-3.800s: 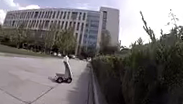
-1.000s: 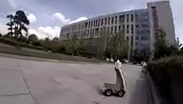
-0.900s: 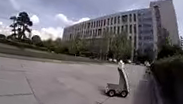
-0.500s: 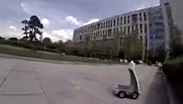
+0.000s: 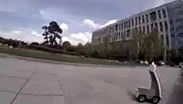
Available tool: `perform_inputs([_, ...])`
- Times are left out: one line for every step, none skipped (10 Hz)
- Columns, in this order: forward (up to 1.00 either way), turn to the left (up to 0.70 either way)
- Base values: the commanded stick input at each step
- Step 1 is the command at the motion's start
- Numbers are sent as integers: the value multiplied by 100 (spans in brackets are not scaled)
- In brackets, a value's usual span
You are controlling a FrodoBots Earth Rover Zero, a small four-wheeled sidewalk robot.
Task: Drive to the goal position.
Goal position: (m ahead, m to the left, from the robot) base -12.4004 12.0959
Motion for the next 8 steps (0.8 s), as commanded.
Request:
perform_inputs([0,70])
perform_inputs([0,70])
perform_inputs([0,70])
perform_inputs([0,70])
perform_inputs([0,70])
perform_inputs([0,70])
perform_inputs([0,70])
perform_inputs([0,70])
